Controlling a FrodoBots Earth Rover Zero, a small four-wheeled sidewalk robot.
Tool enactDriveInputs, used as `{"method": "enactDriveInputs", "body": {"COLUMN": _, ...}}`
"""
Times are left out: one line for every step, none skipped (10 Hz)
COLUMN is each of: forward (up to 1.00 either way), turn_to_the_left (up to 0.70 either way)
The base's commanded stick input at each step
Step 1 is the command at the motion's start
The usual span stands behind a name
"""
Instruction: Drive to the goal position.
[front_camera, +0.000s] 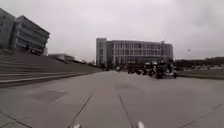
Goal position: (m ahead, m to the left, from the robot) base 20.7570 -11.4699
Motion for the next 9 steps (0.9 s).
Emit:
{"method": "enactDriveInputs", "body": {"forward": 0.70, "turn_to_the_left": 0.00}}
{"method": "enactDriveInputs", "body": {"forward": 0.70, "turn_to_the_left": 0.00}}
{"method": "enactDriveInputs", "body": {"forward": 0.70, "turn_to_the_left": 0.00}}
{"method": "enactDriveInputs", "body": {"forward": 0.70, "turn_to_the_left": 0.00}}
{"method": "enactDriveInputs", "body": {"forward": 0.70, "turn_to_the_left": 0.00}}
{"method": "enactDriveInputs", "body": {"forward": 0.70, "turn_to_the_left": 0.00}}
{"method": "enactDriveInputs", "body": {"forward": 0.70, "turn_to_the_left": 0.00}}
{"method": "enactDriveInputs", "body": {"forward": 0.70, "turn_to_the_left": 0.00}}
{"method": "enactDriveInputs", "body": {"forward": 0.70, "turn_to_the_left": 0.00}}
